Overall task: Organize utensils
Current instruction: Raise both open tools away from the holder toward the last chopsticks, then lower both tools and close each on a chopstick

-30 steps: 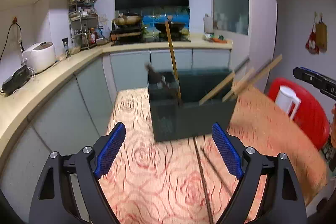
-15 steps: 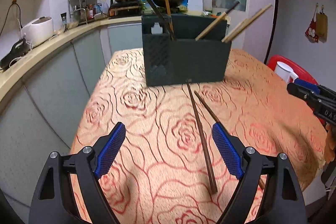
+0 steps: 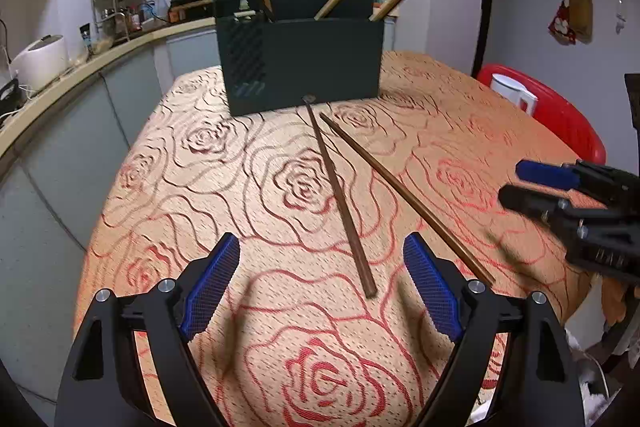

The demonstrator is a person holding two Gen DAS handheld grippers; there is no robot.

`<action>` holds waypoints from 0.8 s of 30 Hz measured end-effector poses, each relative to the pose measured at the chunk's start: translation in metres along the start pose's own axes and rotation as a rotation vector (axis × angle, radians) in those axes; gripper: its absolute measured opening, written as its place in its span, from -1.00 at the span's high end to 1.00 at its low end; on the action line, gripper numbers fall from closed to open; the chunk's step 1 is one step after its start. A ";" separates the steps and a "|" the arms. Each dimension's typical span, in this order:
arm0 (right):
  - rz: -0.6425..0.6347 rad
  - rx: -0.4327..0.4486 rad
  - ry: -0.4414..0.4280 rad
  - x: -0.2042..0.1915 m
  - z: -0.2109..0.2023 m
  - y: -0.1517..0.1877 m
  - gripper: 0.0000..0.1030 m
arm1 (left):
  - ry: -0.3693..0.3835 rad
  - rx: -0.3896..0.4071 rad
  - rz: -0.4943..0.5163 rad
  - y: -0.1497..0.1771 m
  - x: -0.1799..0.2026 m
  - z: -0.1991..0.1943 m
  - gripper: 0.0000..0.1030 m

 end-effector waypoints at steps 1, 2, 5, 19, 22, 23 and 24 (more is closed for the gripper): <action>-0.005 -0.005 -0.002 -0.002 0.001 0.003 0.08 | 0.003 -0.003 0.003 0.001 0.001 0.001 -0.57; -0.012 -0.012 -0.009 -0.005 0.001 0.007 0.08 | 0.006 -0.005 0.010 0.003 0.003 0.001 -0.57; -0.012 -0.022 -0.022 -0.009 0.002 0.011 0.08 | 0.013 -0.008 0.034 0.006 0.009 0.002 -0.44; -0.069 -0.029 -0.114 -0.037 -0.002 0.026 0.08 | 0.031 -0.053 0.048 0.016 0.011 0.014 0.46; -0.084 -0.034 -0.125 -0.045 0.000 0.027 0.11 | 0.024 -0.055 0.040 0.016 0.007 0.014 0.59; -0.089 -0.035 -0.127 -0.048 0.002 0.027 0.12 | 0.024 -0.056 0.037 0.016 0.006 0.014 0.63; -0.093 -0.036 -0.127 -0.050 0.003 0.026 0.20 | 0.023 -0.058 0.033 0.016 0.005 0.014 0.67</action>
Point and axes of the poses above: each gripper's, at about its wrist camera, not at the fingertips, and z roughly the way its jaws point, x to its right, y to its underside, the point moved 6 cm from there along z, roughly the way its jaws point, and after that the axes turned 1 degree about -z, right-handed, at the moved point
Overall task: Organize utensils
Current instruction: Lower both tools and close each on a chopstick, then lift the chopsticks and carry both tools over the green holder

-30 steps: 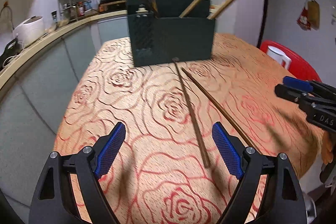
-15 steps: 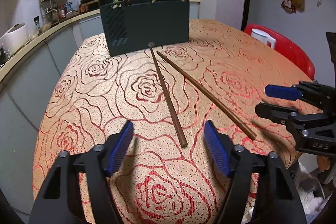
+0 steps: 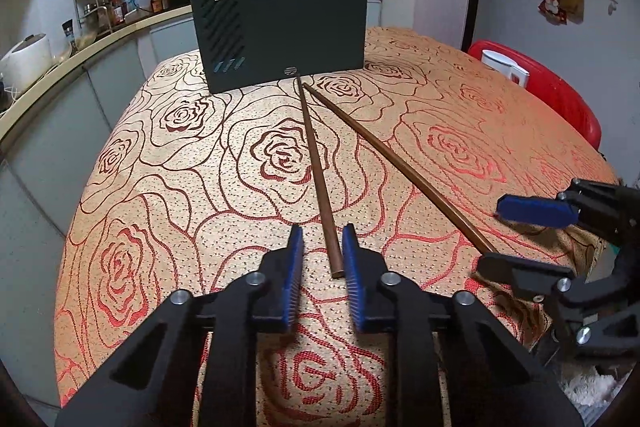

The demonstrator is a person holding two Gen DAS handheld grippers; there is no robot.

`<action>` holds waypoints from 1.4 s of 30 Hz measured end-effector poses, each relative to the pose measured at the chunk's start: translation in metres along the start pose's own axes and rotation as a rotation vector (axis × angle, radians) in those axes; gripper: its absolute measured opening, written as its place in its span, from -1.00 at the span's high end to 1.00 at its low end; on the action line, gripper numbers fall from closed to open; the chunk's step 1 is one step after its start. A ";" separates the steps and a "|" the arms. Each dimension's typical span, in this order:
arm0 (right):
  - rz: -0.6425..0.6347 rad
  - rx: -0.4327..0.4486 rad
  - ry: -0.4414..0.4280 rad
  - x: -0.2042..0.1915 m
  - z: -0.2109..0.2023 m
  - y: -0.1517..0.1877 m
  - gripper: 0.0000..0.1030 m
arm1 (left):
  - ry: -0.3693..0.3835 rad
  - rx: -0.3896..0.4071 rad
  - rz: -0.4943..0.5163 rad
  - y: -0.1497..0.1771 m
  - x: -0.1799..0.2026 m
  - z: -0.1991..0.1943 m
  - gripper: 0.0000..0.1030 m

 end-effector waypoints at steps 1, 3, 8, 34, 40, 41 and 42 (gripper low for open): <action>-0.005 -0.003 0.000 -0.002 0.002 0.000 0.27 | -0.001 -0.001 -0.002 0.000 -0.001 0.000 0.70; -0.020 -0.002 0.026 -0.004 0.006 -0.001 0.39 | -0.003 -0.002 -0.006 0.000 -0.002 0.000 0.73; -0.016 0.003 0.065 0.001 0.008 -0.002 0.70 | -0.011 -0.002 -0.014 0.000 -0.004 0.000 0.83; 0.112 0.011 0.237 0.051 -0.008 0.000 0.84 | -0.043 0.013 -0.029 -0.004 -0.007 -0.008 0.86; 0.145 0.065 0.218 0.060 -0.028 -0.017 0.85 | -0.055 0.114 -0.042 -0.027 -0.012 -0.043 0.86; 0.148 0.083 0.218 0.062 -0.034 -0.021 0.85 | -0.056 0.129 -0.044 -0.030 -0.014 -0.048 0.87; 0.147 0.097 0.221 0.064 -0.038 -0.025 0.86 | -0.057 0.148 -0.047 -0.035 -0.015 -0.055 0.87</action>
Point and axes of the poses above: each gripper's, at about its wrist camera, not at the fingertips, and z roughly the way its jaws point, x to its right, y to its underside, the point moved 6 cm from there along z, roughly the way its jaws point, and after that the axes turned 1 degree about -z, right-handed, at the moved point
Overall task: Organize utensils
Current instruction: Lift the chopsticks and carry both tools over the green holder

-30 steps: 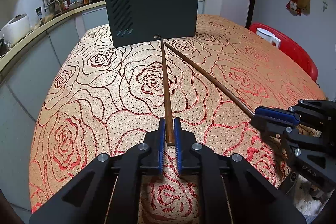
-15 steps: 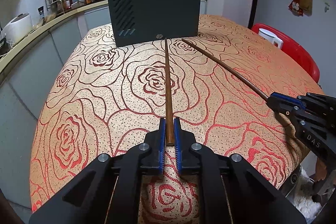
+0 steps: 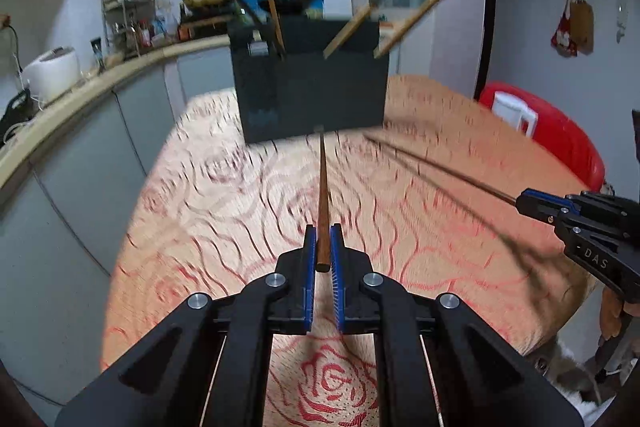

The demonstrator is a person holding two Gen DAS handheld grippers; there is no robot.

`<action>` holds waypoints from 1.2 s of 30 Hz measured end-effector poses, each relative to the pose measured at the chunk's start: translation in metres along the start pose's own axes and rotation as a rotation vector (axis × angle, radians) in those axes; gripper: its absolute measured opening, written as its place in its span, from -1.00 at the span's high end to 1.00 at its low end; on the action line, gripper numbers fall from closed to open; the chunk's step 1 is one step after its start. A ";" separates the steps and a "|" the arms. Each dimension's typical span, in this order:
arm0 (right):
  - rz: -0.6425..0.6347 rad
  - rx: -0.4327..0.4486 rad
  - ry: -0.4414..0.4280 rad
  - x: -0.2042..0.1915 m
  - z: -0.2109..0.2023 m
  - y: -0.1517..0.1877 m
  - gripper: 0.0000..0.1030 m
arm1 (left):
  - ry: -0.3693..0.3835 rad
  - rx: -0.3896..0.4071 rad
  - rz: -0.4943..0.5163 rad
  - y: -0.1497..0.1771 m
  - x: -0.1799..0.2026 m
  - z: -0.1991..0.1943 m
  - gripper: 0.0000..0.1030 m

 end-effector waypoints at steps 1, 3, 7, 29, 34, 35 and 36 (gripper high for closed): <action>0.002 0.020 0.002 0.002 -0.005 -0.006 0.86 | -0.003 0.018 -0.001 -0.006 -0.001 -0.005 0.87; 0.008 0.047 -0.003 0.005 -0.013 -0.016 0.86 | -0.010 0.053 0.004 -0.018 -0.002 -0.015 0.87; 0.020 0.094 -0.017 0.011 -0.025 -0.034 0.86 | -0.029 0.109 0.019 -0.038 -0.005 -0.027 0.87; 0.029 0.212 -0.116 0.025 -0.049 -0.135 0.86 | -0.029 0.227 0.034 -0.132 -0.012 -0.047 0.87; 0.038 0.181 -0.123 0.033 -0.040 -0.164 0.86 | -0.019 0.208 0.022 -0.154 -0.020 -0.040 0.87; 0.037 0.180 -0.118 0.034 -0.040 -0.171 0.86 | -0.019 0.208 0.021 -0.156 -0.020 -0.040 0.87; 0.032 0.179 -0.114 0.034 -0.040 -0.177 0.86 | -0.021 0.207 0.020 -0.161 -0.021 -0.039 0.87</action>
Point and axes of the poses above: each gripper's, at about its wrist camera, not at the fingertips, and z roughly the way its jaws point, x to its right, y to its underside, the point moved 6 cm from there along z, roughly the way its jaws point, and after that the axes turned 1 degree about -z, right-handed, at the moved point
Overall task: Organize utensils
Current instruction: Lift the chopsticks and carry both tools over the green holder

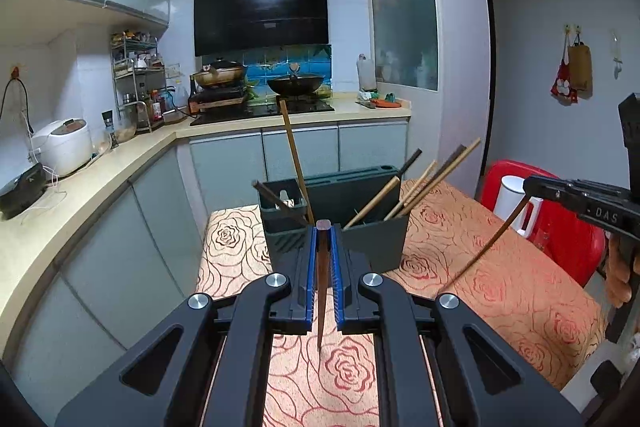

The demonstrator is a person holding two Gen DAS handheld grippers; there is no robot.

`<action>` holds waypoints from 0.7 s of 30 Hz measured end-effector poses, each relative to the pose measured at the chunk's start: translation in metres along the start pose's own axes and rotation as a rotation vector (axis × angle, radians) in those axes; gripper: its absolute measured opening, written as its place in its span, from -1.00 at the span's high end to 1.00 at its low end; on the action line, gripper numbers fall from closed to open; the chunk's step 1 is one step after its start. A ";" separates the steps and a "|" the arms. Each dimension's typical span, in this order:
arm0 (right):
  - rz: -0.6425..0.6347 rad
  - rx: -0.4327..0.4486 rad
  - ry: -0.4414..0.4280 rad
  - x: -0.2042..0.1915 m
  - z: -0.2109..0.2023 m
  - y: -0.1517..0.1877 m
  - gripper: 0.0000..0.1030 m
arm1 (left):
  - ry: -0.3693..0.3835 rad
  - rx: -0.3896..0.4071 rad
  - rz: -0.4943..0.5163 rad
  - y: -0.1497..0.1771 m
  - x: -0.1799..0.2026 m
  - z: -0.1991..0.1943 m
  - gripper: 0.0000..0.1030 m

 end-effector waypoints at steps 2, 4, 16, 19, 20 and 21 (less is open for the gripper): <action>-0.006 0.001 0.008 0.000 0.001 -0.009 0.86 | 0.000 0.000 -0.002 -0.007 -0.001 0.001 0.87; -0.012 0.006 0.009 -0.001 0.001 -0.023 0.86 | 0.006 0.000 -0.010 -0.016 -0.002 0.002 0.87; -0.018 0.047 0.004 -0.002 0.006 -0.094 0.86 | 0.015 -0.011 -0.007 -0.076 0.000 0.020 0.87; -0.001 0.054 0.007 0.002 0.012 -0.114 0.86 | 0.018 -0.009 -0.009 -0.095 0.001 0.027 0.87; 0.001 0.059 0.014 0.003 0.013 -0.121 0.86 | 0.017 -0.005 -0.007 -0.101 0.002 0.028 0.87; 0.002 0.064 0.020 0.004 0.016 -0.127 0.86 | 0.010 0.004 0.001 -0.108 0.003 0.030 0.87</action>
Point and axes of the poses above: each gripper's, at about its wrist camera, not at the fingertips, and z roughly the way its jaws point, x to its right, y to its underside, the point moved 6 cm from there along z, roughly the way its jaws point, and after that the axes turned 1 degree about -z, right-handed, at the moved point
